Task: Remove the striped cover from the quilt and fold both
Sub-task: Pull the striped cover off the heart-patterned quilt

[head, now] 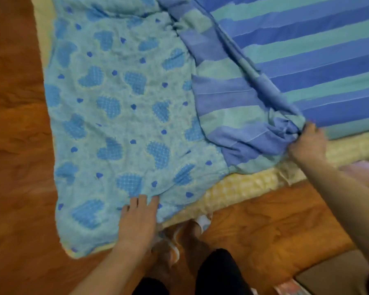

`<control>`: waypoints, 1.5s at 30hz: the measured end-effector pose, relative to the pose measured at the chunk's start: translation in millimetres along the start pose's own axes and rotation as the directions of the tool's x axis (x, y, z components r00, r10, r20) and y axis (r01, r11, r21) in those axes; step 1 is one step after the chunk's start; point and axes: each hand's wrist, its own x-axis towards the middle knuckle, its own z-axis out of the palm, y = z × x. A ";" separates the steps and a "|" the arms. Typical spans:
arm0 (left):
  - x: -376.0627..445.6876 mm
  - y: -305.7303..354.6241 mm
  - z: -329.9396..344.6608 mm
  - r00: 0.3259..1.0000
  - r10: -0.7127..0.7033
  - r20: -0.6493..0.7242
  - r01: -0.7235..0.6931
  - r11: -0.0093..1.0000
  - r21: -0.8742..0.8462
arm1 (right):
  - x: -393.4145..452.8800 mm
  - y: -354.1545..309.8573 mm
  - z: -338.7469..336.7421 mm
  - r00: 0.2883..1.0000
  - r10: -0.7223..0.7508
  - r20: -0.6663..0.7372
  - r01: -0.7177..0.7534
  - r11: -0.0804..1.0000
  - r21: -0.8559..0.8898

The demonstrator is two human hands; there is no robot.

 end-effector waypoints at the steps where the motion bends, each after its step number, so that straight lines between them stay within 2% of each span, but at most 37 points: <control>1: 0.5 14.4 -0.4 0.999 -0.036 -0.008 0.036 0.999 -0.004 | -16.2 -3.4 7.8 0.997 -0.079 0.005 0.079 0.997 0.009; 4: 0.3 47.3 -18.7 0.997 -0.041 -0.065 0.034 0.995 -0.099 | -35.1 -3.8 15.7 0.981 -0.192 0.009 0.191 0.979 0.063; 5: 3.0 57.8 -26.3 0.990 0.006 -0.144 -0.027 0.989 -0.145 | -33.4 -1.2 15.3 0.975 -0.221 -0.010 0.222 0.971 0.088; 7: 13.2 81.7 -41.4 0.931 0.136 -0.339 -0.217 0.952 -0.215 | -14.0 7.4 7.7 0.974 -0.219 -0.051 0.223 0.968 0.110; 9: 31.9 110.5 -50.6 0.863 0.245 -0.442 -0.366 0.906 -0.213 | 22.2 18.7 -2.5 0.991 -0.130 -0.037 0.133 0.985 0.107; 11: 59.0 139.3 -56.3 0.878 0.230 -0.420 -0.344 0.913 -0.220 | 56.9 22.3 -10.5 0.997 -0.021 0.077 0.006 0.981 0.194; 13: 90.9 162.9 -57.8 0.931 0.134 -0.339 -0.208 0.960 -0.190 | 68.7 13.2 -11.7 0.980 -0.081 0.183 0.018 0.946 0.325; 15: 119.9 180.4 -59.1 0.978 0.055 -0.203 -0.082 0.988 -0.127 | 58.9 7.2 1.2 0.947 -0.199 0.252 0.086 0.914 0.397; 17: 142.5 189.7 -60.8 0.993 0.024 -0.115 -0.030 0.998 -0.051 | 30.8 4.9 21.7 0.878 -0.327 0.351 0.160 0.889 0.428; 20: 164.9 198.7 -80.5 0.998 0.059 -0.029 -0.058 0.998 0.037 | 2.3 1.8 43.1 0.748 -0.491 0.446 0.369 0.867 0.335; 22: 167.5 199.0 -95.1 0.994 0.113 0.004 -0.113 0.993 0.028 | 4.6 -2.9 49.3 0.683 -0.571 0.455 0.448 0.820 0.357; 25: 150.1 193.7 -119.9 0.981 0.160 -0.108 -0.179 0.965 -0.193 | 2.2 -7.0 46.9 0.630 -0.700 0.335 0.546 0.707 0.449; 26: 141.4 192.0 -126.3 0.975 0.152 -0.162 -0.190 0.947 -0.258 | -4.0 -7.1 44.9 0.632 -0.716 0.298 0.553 0.685 0.474; 28: 125.5 190.5 -132.1 0.969 0.119 -0.215 -0.190 0.918 -0.347 | -16.9 -6.2 39.1 0.678 -0.696 0.237 0.494 0.670 0.554; 32: 103.0 188.9 -123.8 0.961 0.121 -0.247 -0.213 0.896 -0.390 | -24.1 -9.3 31.7 0.724 -0.645 0.245 0.373 0.665 0.647; 35: 93.4 183.2 -127.6 0.946 0.164 -0.281 -0.264 0.892 -0.367 | -22.6 -5.4 22.2 0.690 -0.672 0.270 0.470 0.699 0.538; 36: 90.9 178.6 -130.5 0.937 0.192 -0.291 -0.288 0.896 -0.337 | -12.1 3.9 14.0 0.710 -0.641 0.291 0.483 0.744 0.461; 37: 89.3 172.2 -133.6 0.928 0.223 -0.298 -0.313 0.900 -0.303 | 6.6 19.5 4.1 0.767 -0.579 0.276 0.469 0.799 0.376; 39: 83.9 156.1 -135.8 0.918 0.267 -0.293 -0.344 0.904 -0.253 | 67.3 65.8 -22.6 0.908 -0.396 0.137 0.365 0.908 0.205; 40: 80.5 149.6 -133.5 0.920 0.274 -0.281 -0.343 0.908 -0.239 | 104.8 90.7 -39.0 0.954 -0.294 0.064 0.285 0.951 0.117; 42: 76.3 139.8 -125.1 0.937 0.248 -0.245 -0.306 0.921 -0.239 | 174.9 133.8 -69.3 0.997 -0.081 -0.018 0.080 0.997 -0.022; 45: 76.9 139.9 -106.8 0.974 0.163 -0.158 -0.204 0.933 -0.296 | 237.8 153.4 -88.3 0.985 0.160 -0.061 -0.165 0.982 -0.088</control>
